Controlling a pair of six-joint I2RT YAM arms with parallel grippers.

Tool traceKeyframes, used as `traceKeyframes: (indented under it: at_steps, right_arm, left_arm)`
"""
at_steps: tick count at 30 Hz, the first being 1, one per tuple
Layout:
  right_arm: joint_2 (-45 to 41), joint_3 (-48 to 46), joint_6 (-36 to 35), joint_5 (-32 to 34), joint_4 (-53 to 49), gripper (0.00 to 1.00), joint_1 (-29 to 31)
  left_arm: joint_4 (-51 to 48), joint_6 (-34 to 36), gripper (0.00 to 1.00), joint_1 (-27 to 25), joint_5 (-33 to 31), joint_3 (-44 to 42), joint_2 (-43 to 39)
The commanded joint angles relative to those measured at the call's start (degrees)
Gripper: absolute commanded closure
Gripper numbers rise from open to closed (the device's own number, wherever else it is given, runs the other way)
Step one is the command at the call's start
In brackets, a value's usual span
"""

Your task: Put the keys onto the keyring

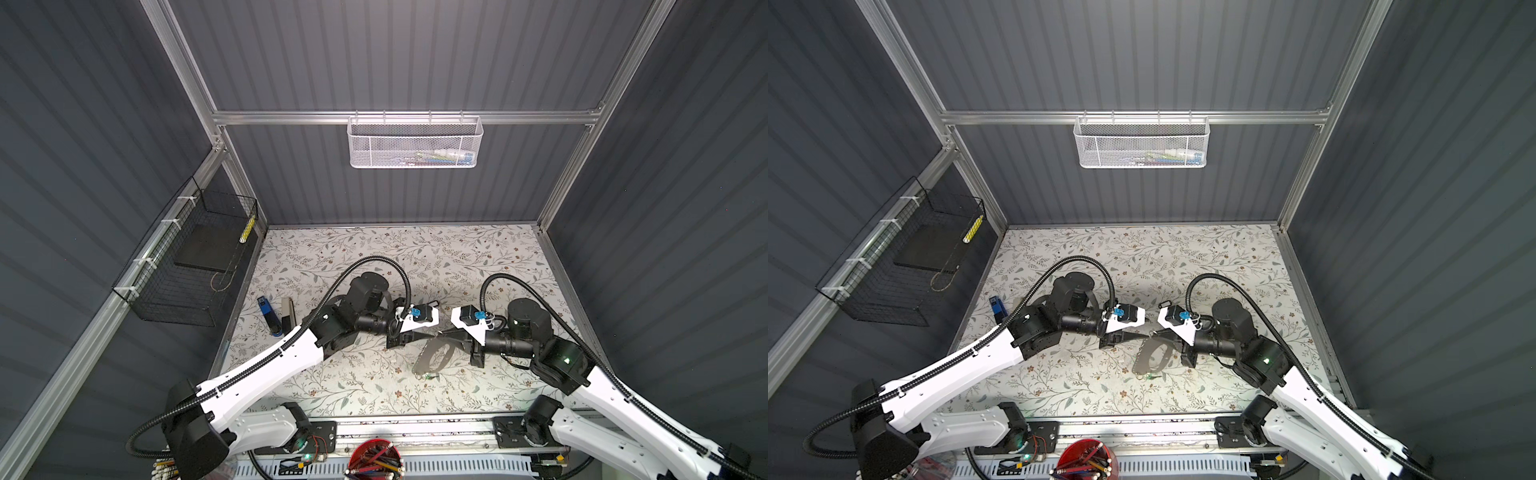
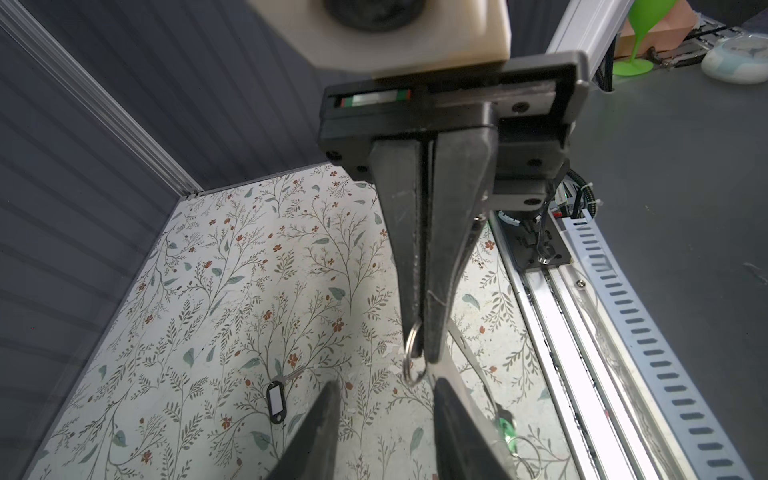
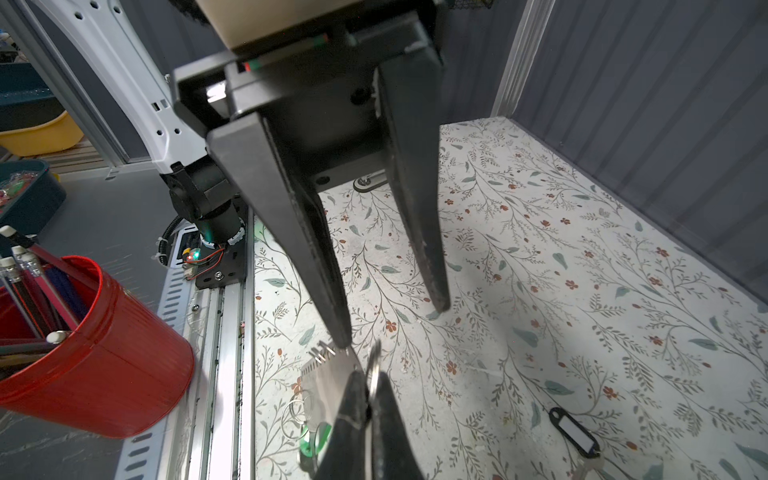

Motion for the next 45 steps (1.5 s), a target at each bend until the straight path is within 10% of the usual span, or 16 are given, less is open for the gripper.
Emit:
traceKeyframes:
  at_steps: [1, 25, 45]
  right_arm:
    - [0.65, 2.17, -0.74, -1.79, -1.48, 1.0, 0.09]
    - [2.2, 2.75, -2.22, -2.03, -0.67, 1.0, 0.12]
    - [1.41, 1.11, -4.35, -2.03, -0.98, 0.99, 0.28]
  left_arm:
    - [-3.74, 2.75, 0.62, -1.29, -2.94, 2.28, 0.79]
    - [-4.62, 4.43, 0.83, -4.27, -1.3, 3.52, 3.82]
    - [-5.08, 1.73, 0.69, -2.64, -0.46, 4.02, 0.56]
